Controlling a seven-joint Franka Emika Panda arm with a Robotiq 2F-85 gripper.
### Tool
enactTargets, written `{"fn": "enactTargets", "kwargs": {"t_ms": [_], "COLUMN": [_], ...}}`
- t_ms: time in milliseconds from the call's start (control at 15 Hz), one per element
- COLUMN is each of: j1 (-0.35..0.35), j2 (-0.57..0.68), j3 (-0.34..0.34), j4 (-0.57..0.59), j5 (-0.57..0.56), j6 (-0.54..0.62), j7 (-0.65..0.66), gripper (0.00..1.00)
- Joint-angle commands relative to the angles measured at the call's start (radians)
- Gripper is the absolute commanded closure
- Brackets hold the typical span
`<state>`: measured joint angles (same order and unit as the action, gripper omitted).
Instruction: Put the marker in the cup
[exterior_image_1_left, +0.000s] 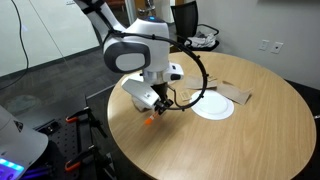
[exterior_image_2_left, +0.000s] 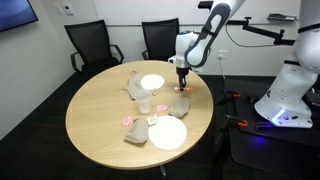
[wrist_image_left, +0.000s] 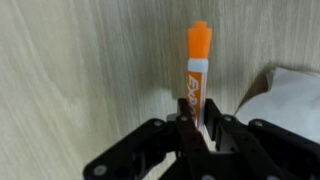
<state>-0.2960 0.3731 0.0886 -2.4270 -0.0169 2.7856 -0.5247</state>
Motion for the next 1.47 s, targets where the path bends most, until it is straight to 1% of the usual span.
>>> {"fn": "enactTargets", "kwargs": {"t_ms": [0, 133, 333, 533, 667, 867, 1000, 1267, 1400], "j1": [-0.017, -0.007, 0.033, 0.088, 0.127, 0.18, 0.207, 0.244, 0.254], "j2": [-0.13, -0.181, -0.263, -0.317, -0.339, -0.343, -0.332, -0.299, -0.286], "j3": [0.04, 0.048, 0.033, 0.002, -0.016, -0.031, -0.033, -0.025, -0.015], "j4": [-0.024, -0.016, -0.003, 0.02, 0.04, 0.075, 0.104, 0.154, 0.171], "j5": [0.096, 0.157, 0.227, 0.242, 0.229, 0.207, 0.211, 0.23, 0.264], "j6": [-0.028, -0.033, -0.055, -0.062, -0.054, -0.04, -0.036, 0.006, 0.025], "j7": [-0.003, -0.006, 0.011, 0.056, 0.111, 0.2, 0.231, 0.235, 0.196], "gripper": [0.95, 0.95, 0.95, 0.95, 0.95, 0.95, 0.95, 0.95, 0.95]}}
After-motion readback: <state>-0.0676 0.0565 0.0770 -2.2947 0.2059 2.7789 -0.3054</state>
